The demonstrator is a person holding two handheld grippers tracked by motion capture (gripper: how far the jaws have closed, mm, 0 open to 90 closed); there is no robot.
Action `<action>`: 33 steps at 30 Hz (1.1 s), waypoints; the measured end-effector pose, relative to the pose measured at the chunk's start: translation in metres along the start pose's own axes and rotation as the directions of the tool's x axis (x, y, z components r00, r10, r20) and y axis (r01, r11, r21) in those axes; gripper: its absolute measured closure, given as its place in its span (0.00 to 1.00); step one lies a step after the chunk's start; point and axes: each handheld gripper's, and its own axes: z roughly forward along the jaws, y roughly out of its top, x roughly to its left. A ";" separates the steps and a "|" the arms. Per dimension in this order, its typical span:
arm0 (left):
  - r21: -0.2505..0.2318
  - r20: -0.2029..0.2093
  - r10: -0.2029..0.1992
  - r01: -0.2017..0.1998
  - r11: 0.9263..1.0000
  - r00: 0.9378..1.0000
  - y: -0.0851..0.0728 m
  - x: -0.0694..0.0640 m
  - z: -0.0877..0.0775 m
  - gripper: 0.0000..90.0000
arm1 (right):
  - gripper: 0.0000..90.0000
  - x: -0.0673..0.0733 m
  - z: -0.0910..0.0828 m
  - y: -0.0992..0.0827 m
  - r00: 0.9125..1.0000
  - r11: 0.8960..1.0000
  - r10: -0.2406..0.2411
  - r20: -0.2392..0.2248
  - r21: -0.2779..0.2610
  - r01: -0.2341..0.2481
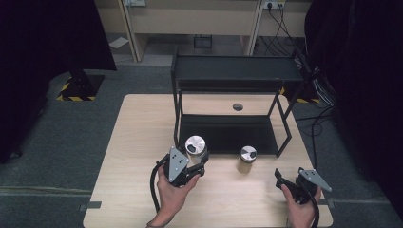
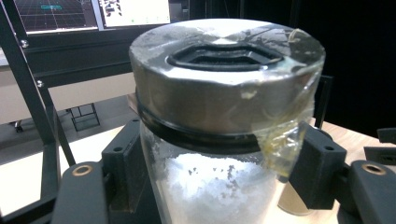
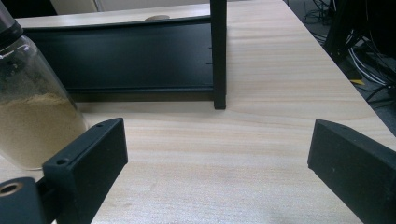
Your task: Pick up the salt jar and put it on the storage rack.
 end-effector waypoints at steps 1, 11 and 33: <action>0.002 0.000 0.003 -0.003 1.000 1.000 0.002 0.000 0.001 0.34 | 0.05 0.000 0.000 0.000 1.000 1.000 0.000 0.000 0.000 0.000; -0.004 -0.021 0.002 -0.002 1.000 1.000 0.016 0.002 0.010 0.34 | 0.05 0.000 0.000 0.000 1.000 1.000 -0.001 0.000 0.000 0.001; 0.003 -0.064 0.012 -0.012 1.000 0.998 0.053 0.011 0.036 0.34 | 0.05 -0.001 0.001 0.001 1.000 1.000 0.005 -0.011 0.003 -0.005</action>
